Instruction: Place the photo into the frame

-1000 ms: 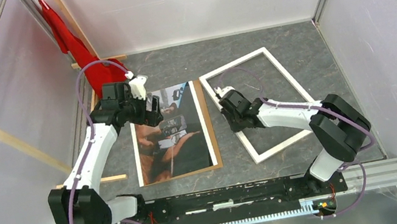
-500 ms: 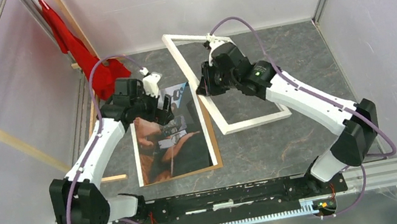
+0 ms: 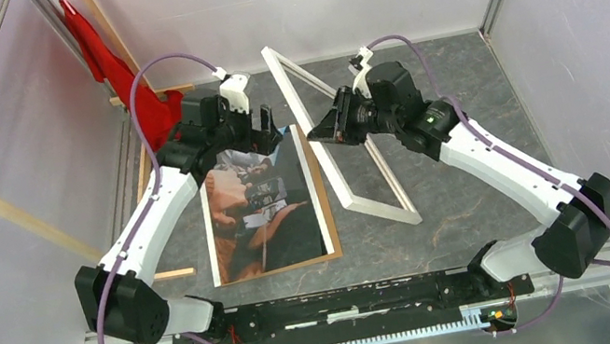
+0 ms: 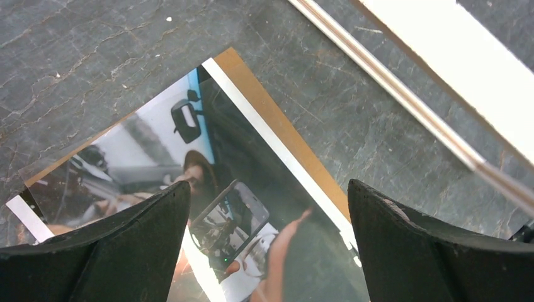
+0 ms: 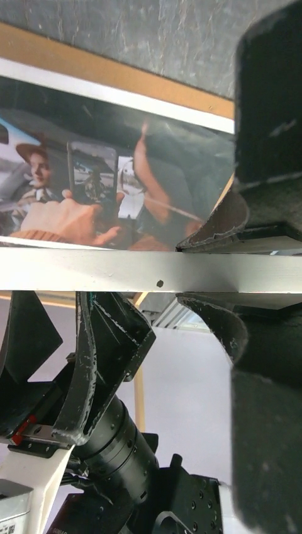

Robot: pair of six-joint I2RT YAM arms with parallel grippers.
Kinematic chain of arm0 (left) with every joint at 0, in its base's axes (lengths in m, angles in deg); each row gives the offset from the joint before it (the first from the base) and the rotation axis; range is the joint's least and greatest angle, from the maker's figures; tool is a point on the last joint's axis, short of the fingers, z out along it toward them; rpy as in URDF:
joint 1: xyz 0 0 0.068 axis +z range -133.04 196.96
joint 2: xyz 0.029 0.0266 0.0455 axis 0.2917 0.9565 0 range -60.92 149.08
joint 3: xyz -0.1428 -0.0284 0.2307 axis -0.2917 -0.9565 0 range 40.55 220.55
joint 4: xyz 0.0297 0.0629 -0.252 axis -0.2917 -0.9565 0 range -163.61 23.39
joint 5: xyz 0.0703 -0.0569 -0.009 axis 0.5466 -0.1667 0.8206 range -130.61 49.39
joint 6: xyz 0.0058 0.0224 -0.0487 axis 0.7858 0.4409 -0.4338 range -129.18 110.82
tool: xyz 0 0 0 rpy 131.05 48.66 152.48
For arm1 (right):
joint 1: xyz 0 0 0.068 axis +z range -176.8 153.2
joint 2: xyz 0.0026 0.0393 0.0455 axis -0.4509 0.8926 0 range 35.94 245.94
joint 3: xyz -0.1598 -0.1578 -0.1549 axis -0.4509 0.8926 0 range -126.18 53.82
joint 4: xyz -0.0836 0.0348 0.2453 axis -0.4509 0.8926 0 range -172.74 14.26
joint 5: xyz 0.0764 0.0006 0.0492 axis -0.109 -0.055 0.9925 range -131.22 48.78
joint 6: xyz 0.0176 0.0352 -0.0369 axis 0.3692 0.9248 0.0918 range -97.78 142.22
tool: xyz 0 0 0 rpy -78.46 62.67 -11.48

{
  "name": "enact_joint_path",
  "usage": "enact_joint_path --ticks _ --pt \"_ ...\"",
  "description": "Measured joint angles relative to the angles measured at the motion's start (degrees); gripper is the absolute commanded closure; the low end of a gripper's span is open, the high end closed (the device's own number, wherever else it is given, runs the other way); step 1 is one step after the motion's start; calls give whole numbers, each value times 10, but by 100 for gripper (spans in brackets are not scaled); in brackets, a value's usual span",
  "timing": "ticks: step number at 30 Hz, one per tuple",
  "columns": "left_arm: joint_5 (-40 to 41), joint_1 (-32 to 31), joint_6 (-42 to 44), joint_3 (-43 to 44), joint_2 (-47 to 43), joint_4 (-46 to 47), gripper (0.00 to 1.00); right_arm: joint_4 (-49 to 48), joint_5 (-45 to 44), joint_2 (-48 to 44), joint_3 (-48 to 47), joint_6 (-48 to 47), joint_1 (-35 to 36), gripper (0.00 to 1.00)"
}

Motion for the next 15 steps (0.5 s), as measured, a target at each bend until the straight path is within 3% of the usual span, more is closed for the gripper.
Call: enact_joint_path --ticks 13,15 --pt "58 -27 -71 1 1 75 0 -202 63 -21 106 144 -8 100" --pt "71 -38 -71 16 16 78 0 -213 70 -21 107 156 -9 92"
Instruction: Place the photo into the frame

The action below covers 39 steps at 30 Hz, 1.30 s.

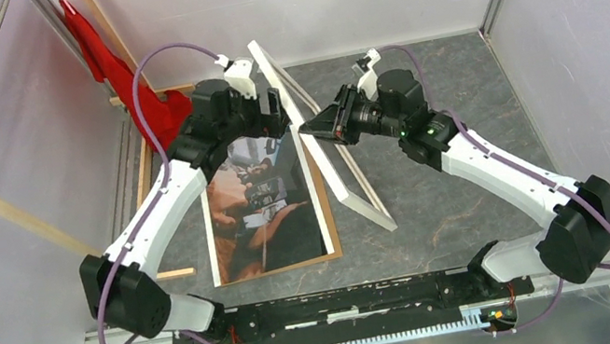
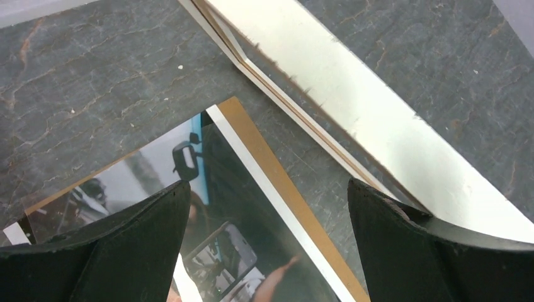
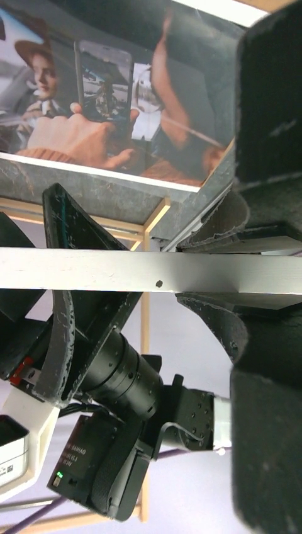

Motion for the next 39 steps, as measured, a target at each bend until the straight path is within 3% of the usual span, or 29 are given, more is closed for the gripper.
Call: enact_joint_path --ticks 4,7,11,16,23,30,35,39 --pt "31 -15 -3 32 34 3 0 -10 7 -1 0 14 -13 43" --pt "45 -24 -3 52 54 4 0 -7 33 2 -10 -1 -20 32" --pt "58 -39 -3 71 69 8 0 73 56 35 -93 -71 -21 20" --pt "67 -53 -3 92 89 12 0 220 48 80 -214 -186 -27 20" --pt "76 -69 -3 128 129 16 0 405 -25 142 -375 -342 -28 32" --pt "77 -83 -3 154 153 15 0 483 -106 143 -400 -423 -28 47" --pt "77 -91 -3 163 163 14 0 524 -156 143 -419 -445 -33 70" --pt "79 -95 -3 180 174 4 0 545 -202 138 -430 -471 -54 76"
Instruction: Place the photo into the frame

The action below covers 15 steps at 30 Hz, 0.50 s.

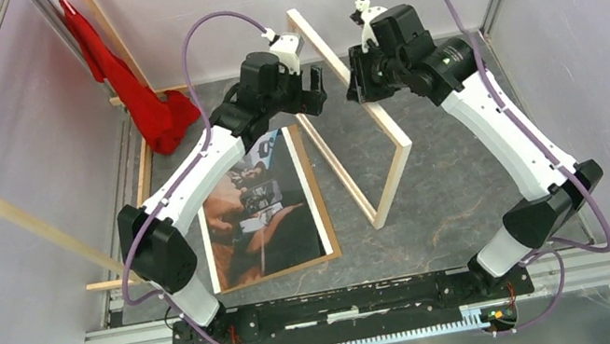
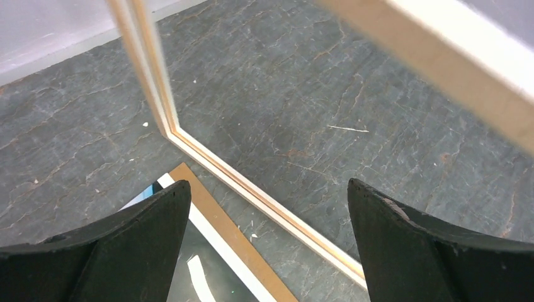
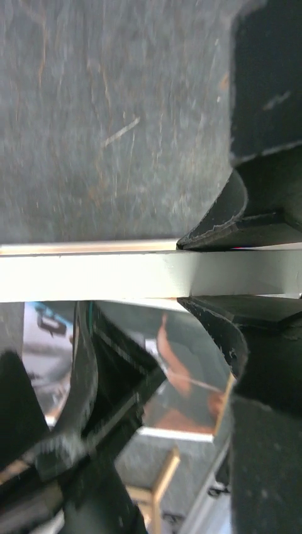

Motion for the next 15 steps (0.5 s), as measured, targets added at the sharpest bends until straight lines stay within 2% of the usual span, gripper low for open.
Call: enact_joint_path --ticks 5,10,15 --pt "23 2 3 13 2 -22 0 4 -61 -24 37 -24 -30 90" --pt "36 16 23 -5 -1 -43 0 -23 -115 -64 111 -34 -57 93" --pt "43 38 68 -73 -11 -54 0 -52 -166 -90 181 -41 -83 96"
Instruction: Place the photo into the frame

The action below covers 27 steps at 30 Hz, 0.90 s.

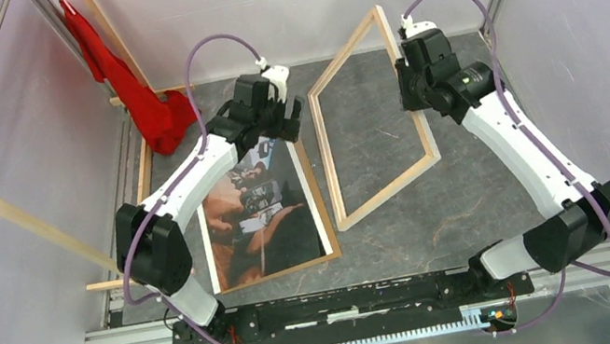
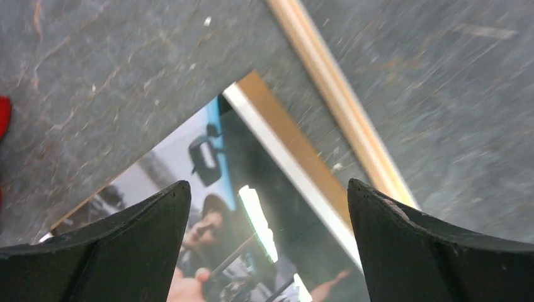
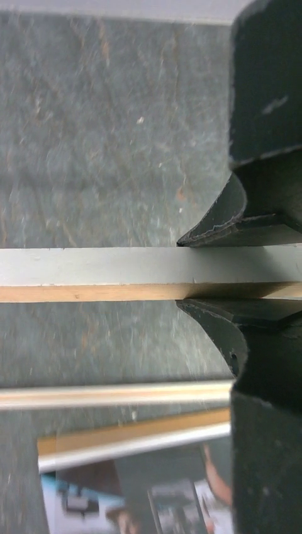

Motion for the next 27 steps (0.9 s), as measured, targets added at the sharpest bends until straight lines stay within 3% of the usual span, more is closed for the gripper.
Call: enact_joint_path --ticks 10,17,27 --pt "64 -14 106 -179 0 60 0 -60 -166 -10 193 -85 -13 100" --pt "109 -61 148 -178 56 129 0 -97 -227 -4 256 -122 -13 100" --pt "129 -83 161 -172 78 153 0 -196 -265 64 311 -139 -16 100"
